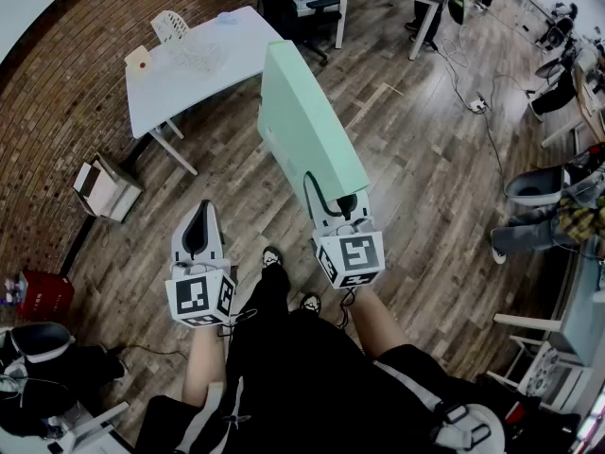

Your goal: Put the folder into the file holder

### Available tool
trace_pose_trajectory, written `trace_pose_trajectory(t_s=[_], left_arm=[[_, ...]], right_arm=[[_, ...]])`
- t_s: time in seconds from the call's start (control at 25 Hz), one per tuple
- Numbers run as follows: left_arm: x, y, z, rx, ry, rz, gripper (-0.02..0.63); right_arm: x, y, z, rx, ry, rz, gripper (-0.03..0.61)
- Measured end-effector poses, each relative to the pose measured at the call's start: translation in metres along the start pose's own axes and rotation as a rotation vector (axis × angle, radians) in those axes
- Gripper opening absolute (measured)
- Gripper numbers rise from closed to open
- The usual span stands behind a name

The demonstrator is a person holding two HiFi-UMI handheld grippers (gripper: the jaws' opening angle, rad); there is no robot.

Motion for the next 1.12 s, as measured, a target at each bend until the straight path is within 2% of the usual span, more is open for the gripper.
trace_pose_trajectory(t_s=[0.24,0.44,0.84,1.12], left_arm=[[-0.018,-0.014,0.059,-0.019,0.008,-0.038,0.021],[-0.021,-0.029,0.109,-0.056,0.023,-0.064,0.021],[-0.013,-0.123,0.205,-0.057,0.026,-0.099,0.023],[-0.015,-0.171,0.241,-0.073,0.021,-0.105,0.023]], right_arm=[[-0.009,0.018,0.044,0.014,-0.006,0.018,0.153],[-0.013,0.031,0.078,-0.006,-0.038,-0.025,0.150],[-0.003,0.020,0.205,0.012,-0.064,-0.015,0.149],[-0.005,0.003,0.264,0.026,-0.066,-0.013,0.150]])
Point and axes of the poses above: the fingertips, and each gripper's own axes: z forward along the fingers, y to its right, x out of its top, the point moved 3 cm from there along -z, backward along the fingers, and after that the axes turned 12 degrees about -x, right-handed, at the moved point
